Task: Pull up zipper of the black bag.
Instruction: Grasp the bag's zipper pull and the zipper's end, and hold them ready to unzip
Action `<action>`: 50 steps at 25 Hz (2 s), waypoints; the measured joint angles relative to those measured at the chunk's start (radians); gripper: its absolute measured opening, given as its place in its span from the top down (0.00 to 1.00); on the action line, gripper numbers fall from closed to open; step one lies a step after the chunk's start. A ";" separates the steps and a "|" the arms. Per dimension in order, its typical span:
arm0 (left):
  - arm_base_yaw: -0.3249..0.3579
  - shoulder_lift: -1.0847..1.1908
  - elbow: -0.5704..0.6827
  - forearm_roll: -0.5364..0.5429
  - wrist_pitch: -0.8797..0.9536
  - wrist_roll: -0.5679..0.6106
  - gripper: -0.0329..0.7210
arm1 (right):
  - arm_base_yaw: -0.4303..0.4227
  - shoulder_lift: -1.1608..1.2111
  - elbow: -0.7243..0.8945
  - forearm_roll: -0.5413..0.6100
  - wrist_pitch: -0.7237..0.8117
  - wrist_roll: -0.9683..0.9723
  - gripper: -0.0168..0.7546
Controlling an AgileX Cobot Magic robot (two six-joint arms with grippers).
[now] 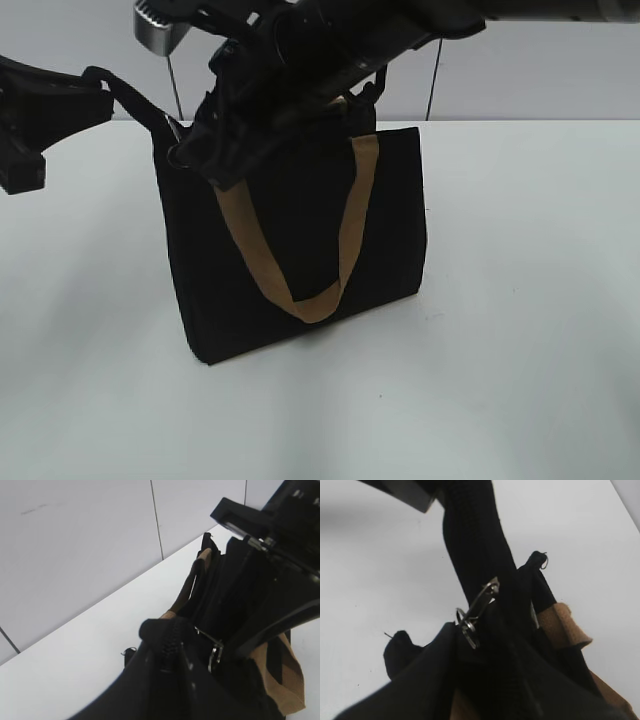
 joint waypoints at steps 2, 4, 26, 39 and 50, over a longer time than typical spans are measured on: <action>0.000 0.000 0.000 0.000 0.000 0.000 0.86 | 0.000 0.000 0.000 0.000 0.001 0.000 0.76; 0.000 0.000 0.000 0.000 -0.003 0.000 0.86 | 0.000 0.000 0.000 0.000 0.001 0.000 0.84; 0.000 0.000 0.000 0.617 -0.099 -0.311 0.86 | -0.027 -0.035 0.000 0.006 0.097 0.131 0.98; 0.004 0.000 0.000 0.889 -0.103 -0.597 0.86 | -0.103 -0.035 0.000 0.011 0.137 0.163 0.98; 0.004 0.000 0.000 0.897 -0.081 -0.614 0.86 | -0.173 -0.035 0.000 0.013 0.152 0.168 0.98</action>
